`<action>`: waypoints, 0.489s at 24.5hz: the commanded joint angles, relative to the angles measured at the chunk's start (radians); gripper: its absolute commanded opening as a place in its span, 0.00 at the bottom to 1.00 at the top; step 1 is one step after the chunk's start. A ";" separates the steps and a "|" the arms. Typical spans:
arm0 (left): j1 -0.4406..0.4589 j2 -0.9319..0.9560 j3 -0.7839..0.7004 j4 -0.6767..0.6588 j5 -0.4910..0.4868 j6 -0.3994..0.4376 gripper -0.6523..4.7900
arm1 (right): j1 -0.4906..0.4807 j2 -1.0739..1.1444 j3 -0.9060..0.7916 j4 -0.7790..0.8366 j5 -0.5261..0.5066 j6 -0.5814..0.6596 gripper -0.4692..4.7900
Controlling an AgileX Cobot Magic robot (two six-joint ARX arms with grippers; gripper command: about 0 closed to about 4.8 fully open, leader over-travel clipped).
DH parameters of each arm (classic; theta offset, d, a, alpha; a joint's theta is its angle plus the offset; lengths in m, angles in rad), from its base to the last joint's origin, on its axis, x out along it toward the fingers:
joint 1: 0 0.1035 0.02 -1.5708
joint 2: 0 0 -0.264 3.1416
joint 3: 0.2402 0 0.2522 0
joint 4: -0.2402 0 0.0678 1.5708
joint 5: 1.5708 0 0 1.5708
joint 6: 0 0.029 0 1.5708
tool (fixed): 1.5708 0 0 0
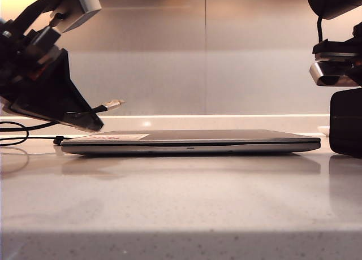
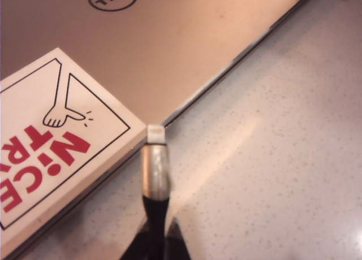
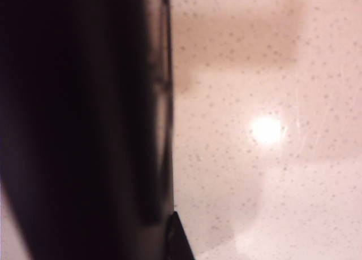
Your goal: Pick up the charging cable and the phone, plug the charging cable into the charging port on the phone, and finally place them back on the table.
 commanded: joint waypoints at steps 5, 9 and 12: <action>-0.025 -0.001 0.003 0.061 0.004 -0.217 0.11 | -0.003 -0.090 0.068 0.160 -0.229 -0.031 0.08; -0.097 0.002 0.002 0.081 0.004 -0.293 0.11 | -0.002 -0.098 0.066 0.407 -0.377 0.052 0.08; -0.169 0.005 0.002 0.132 0.004 -0.377 0.11 | -0.002 -0.098 0.039 0.598 -0.486 0.114 0.08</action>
